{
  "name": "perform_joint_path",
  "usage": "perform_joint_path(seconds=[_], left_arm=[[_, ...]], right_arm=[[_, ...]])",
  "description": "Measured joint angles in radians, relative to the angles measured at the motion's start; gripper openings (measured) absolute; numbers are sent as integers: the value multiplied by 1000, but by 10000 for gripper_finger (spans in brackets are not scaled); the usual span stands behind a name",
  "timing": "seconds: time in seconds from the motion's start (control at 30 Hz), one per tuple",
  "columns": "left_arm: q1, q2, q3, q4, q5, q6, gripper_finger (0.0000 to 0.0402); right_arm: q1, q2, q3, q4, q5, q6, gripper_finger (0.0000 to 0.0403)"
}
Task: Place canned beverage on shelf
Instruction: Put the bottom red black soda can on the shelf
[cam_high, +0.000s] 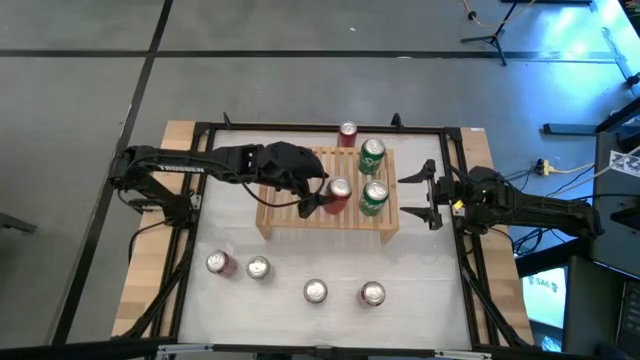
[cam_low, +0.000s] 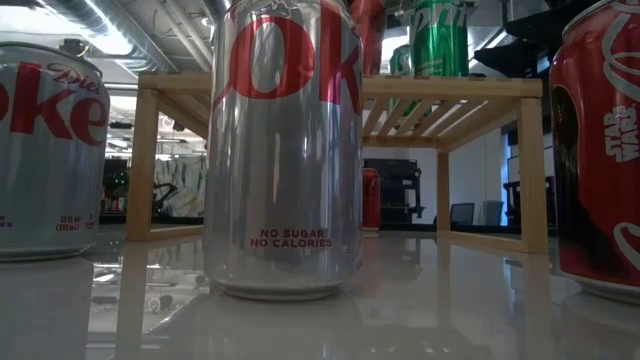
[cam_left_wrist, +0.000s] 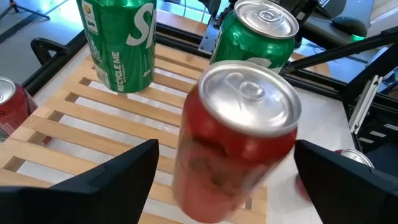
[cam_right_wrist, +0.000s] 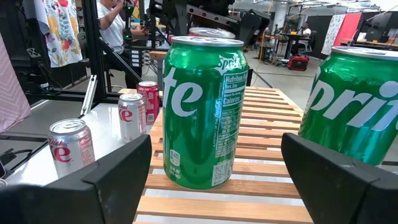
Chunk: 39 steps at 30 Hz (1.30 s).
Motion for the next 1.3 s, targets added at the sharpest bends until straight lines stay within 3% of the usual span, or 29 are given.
perform_joint_path(seconds=[0.43,0.8,1.3], left_arm=[[0,0,0,13,1,-2,361],[1,-15,0,12,113,-1,361],[2,-53,-1,-77,97,8,361]], right_arm=[[0,0,0,0,0,0,353],[0,0,0,0,0,0,353],[0,0,0,0,0,0,353]])
